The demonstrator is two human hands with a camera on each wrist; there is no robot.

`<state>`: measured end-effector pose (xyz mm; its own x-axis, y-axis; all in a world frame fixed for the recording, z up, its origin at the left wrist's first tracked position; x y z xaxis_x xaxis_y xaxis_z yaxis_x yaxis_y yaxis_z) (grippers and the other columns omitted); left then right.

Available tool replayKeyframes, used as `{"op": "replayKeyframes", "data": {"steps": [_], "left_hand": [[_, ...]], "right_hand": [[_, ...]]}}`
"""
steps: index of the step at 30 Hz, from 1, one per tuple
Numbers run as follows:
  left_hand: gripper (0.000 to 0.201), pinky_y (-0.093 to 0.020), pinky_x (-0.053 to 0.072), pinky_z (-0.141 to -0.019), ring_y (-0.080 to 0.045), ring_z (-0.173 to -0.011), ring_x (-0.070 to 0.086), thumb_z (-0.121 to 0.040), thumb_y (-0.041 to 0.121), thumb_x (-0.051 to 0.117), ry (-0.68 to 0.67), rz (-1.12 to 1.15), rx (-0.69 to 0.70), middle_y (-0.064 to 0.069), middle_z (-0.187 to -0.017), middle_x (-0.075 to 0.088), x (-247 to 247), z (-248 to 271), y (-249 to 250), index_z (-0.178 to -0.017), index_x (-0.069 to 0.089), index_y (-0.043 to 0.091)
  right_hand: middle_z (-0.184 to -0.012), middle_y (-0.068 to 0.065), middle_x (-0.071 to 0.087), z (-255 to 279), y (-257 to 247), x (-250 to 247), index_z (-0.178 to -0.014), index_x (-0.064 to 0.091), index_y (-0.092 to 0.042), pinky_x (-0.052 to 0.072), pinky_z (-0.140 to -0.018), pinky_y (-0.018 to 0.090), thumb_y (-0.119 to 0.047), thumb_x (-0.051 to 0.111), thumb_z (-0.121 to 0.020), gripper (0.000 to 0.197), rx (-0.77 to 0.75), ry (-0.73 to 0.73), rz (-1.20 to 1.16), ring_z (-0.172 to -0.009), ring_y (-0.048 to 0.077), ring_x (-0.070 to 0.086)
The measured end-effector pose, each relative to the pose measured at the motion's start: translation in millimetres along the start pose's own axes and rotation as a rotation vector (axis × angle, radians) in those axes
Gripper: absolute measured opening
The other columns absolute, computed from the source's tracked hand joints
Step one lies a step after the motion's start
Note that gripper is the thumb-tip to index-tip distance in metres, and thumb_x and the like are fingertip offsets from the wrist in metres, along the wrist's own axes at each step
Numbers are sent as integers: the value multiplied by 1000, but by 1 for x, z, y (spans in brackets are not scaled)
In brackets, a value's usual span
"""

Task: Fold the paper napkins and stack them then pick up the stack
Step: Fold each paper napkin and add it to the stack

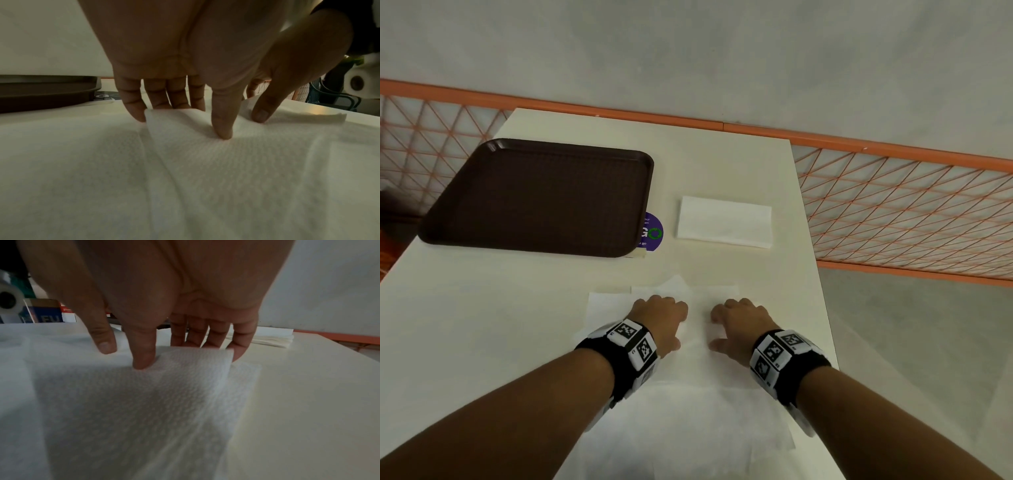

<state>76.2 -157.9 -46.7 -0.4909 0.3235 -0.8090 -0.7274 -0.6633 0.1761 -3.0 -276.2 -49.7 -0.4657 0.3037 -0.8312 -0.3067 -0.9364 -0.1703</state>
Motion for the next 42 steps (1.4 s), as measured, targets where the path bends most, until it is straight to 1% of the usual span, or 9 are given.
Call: {"op": "replayKeyframes", "data": {"steps": [6, 15, 18, 21, 24, 29, 34, 37, 42], "left_hand": [[37, -34, 40, -99, -25, -119, 51, -90, 27, 61, -72, 67, -54, -3, -131, 52, -1, -3, 3, -126, 53, 18], [15, -20, 46, -73, -13, -84, 63, -77, 28, 77, 42, 654, -163, 4, -91, 67, -13, -5, -49, -88, 67, 22], [15, -29, 53, -72, -19, -81, 67, -78, 26, 77, 123, 978, -217, -2, -88, 70, -22, -12, -58, -88, 69, 19], [15, -46, 55, -88, -29, -93, 70, -81, 21, 74, 172, 1292, -244, -10, -96, 73, -27, -21, -59, -95, 71, 16], [15, -48, 53, -91, -29, -95, 70, -85, 20, 71, 173, 1458, -266, -13, -102, 73, -27, -32, -52, -98, 71, 11], [44, -56, 53, -88, -37, -93, 69, -63, 48, 78, 274, 1434, -288, -16, -96, 73, -39, -63, -54, -91, 73, 14], [22, -34, 55, -82, -21, -83, 68, -90, 35, 63, 389, 1246, -248, -2, -88, 72, -84, -92, -54, -95, 69, 15], [22, -25, 46, -71, -18, -77, 63, -93, 29, 59, 466, 1093, -202, 0, -83, 67, -107, -113, -54, -94, 69, 10], [39, -27, 33, -52, -22, -62, 48, -92, 29, 59, 529, 836, -228, 0, -60, 48, -123, -147, -61, -60, 44, 13]], "right_hand": [[-110, 0, 61, -8, 2, -1, -109, 58, -22, 42, -85, 31, -36, 65, -84, 29, 27, -64, -69, -101, 24, 56], [-82, -2, 62, 3, 47, -13, -87, 66, -20, 47, -65, 25, -25, 66, -88, 5, 54, -21, -492, -71, 14, 57], [-83, 5, 68, 2, 69, -17, -81, 67, -16, 59, -70, 32, -17, 67, -88, 8, 153, 36, -865, -75, 21, 66], [-91, 15, 72, -3, 83, -26, -90, 69, -7, 60, -76, 43, -12, 68, -87, 6, 227, 127, -1168, -84, 27, 71], [-89, 13, 72, -10, 91, -38, -95, 68, -1, 58, -60, 31, -11, 69, -87, 13, 270, 230, -1360, -73, 21, 71], [-86, 11, 72, -33, 107, -49, -88, 69, -3, 58, -66, 34, -14, 72, -84, 12, 346, 311, -1469, -71, 21, 69], [-85, 16, 66, -62, 126, -66, -90, 65, 1, 59, -67, 35, -20, 74, -84, 24, 382, 304, -1381, -74, 25, 64], [-84, 15, 68, -78, 138, -85, -73, 63, -4, 59, -70, 38, -20, 73, -84, 21, 396, 375, -1312, -76, 27, 66], [-86, 16, 72, -108, 153, -108, -73, 67, -12, 59, -74, 51, -24, 74, -82, 16, 408, 443, -1126, -83, 37, 70]]}}
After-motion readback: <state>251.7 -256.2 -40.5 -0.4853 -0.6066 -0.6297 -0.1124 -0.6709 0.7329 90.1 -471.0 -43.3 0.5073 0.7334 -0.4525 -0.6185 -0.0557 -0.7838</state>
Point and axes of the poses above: each hand's wrist, its own z-axis away from the middle knuckle, its own x-axis out of the palm, y = z × x, the point moved 5 cm from there along -z, towards the middle knuckle
